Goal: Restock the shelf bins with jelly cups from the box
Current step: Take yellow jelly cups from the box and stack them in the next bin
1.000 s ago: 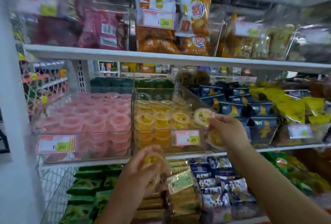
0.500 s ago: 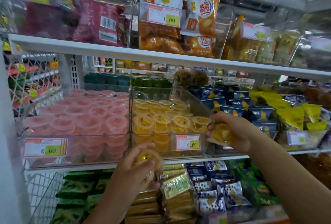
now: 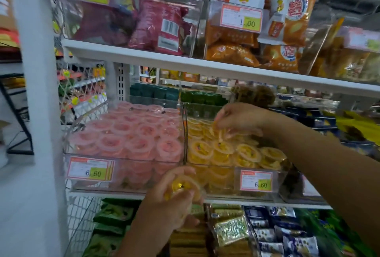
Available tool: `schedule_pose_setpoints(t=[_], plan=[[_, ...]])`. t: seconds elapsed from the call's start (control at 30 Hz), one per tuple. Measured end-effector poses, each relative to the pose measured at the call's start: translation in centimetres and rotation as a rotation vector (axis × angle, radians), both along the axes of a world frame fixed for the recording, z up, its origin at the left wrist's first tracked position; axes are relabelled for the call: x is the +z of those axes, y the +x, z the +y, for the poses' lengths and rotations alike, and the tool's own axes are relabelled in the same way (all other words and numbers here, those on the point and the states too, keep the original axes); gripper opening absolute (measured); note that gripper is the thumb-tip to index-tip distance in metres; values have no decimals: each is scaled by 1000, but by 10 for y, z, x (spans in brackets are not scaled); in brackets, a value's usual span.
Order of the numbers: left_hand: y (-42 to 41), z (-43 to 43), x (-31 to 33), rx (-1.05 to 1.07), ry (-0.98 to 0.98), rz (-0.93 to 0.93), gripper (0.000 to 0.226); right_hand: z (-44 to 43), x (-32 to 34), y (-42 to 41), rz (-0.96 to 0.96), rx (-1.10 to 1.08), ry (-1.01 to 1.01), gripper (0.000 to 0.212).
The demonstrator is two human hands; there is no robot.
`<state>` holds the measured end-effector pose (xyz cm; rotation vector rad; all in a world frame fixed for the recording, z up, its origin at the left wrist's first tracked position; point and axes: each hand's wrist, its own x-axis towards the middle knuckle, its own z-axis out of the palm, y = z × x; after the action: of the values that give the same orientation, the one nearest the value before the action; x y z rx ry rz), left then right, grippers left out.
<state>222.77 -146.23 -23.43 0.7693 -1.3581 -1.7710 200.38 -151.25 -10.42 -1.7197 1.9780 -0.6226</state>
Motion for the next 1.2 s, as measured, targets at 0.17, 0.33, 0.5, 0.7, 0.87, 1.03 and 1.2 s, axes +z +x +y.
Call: schedule_pose_setpoints(t=[0.17, 0.33, 0.5, 0.7, 0.87, 1.03, 1.2], plan=[[8, -11, 2, 78, 36, -4, 27, -47, -13, 21, 199, 23, 42, 35], [13, -15, 7, 142, 16, -29, 25, -67, -34, 24, 257, -5, 5, 39], [13, -12, 12, 165, -91, -69, 28, -57, -42, 16, 206, -18, -61, 38], [7, -10, 22, 219, -184, -53, 24, 17, -19, 51, 62, 227, -290, 12], [-2, -8, 30, 230, -233, -25, 26, 54, -19, 67, 107, 361, -220, 12], [-1, -10, 32, 208, -186, 76, 26, 20, -1, 6, -90, -106, -407, 7], [3, -12, 29, 208, -232, 60, 39, -21, -16, -34, -133, -282, -88, 8]])
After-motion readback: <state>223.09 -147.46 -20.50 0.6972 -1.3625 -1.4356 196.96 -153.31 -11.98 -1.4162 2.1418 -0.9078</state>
